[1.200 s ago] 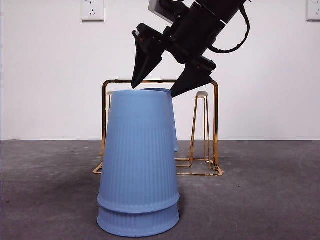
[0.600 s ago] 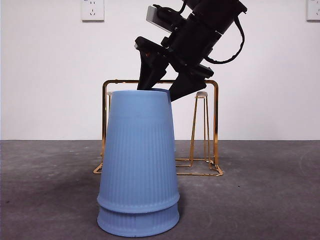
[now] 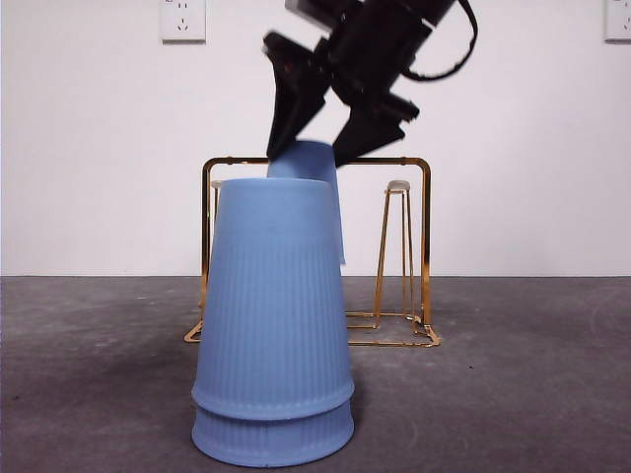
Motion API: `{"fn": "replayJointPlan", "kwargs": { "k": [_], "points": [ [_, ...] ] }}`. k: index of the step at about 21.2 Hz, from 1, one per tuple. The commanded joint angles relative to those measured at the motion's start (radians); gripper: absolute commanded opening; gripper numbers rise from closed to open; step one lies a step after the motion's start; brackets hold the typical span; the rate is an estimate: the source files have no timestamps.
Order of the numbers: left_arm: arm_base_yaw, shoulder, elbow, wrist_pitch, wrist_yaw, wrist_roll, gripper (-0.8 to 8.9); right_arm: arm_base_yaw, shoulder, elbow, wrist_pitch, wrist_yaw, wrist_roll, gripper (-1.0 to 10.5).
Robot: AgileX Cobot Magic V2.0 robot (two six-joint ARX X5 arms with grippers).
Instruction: The left arm pick up the left cup on cup holder and place it on desk, then the right arm insert the right cup into the first cup, and then the left arm insert the mid cup into the first cup
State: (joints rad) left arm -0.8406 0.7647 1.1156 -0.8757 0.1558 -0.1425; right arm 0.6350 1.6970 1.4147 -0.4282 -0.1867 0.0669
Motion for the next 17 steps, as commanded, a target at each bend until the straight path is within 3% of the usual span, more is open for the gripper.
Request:
{"fn": "replayJointPlan", "kwargs": {
  "k": [1, 8, 13, 17],
  "points": [
    [-0.011, 0.005, 0.022, 0.007, 0.002, -0.002, 4.69, 0.015, -0.019, 0.056, -0.04, 0.0, -0.01, 2.4],
    [-0.011, 0.005, 0.022, 0.008, 0.001, -0.002, 4.69, 0.052, -0.209, 0.082, -0.104, 0.061, -0.053, 2.4],
    [-0.011, 0.005, 0.022, 0.008, 0.001, -0.002, 4.69, 0.091, -0.436, 0.079, -0.347, 0.084, -0.055, 2.2],
    [-0.011, 0.005, 0.022, 0.008, 0.001, -0.002, 4.69, 0.181, -0.573, 0.029, -0.494, 0.082, -0.041, 2.2]
  ]
}}
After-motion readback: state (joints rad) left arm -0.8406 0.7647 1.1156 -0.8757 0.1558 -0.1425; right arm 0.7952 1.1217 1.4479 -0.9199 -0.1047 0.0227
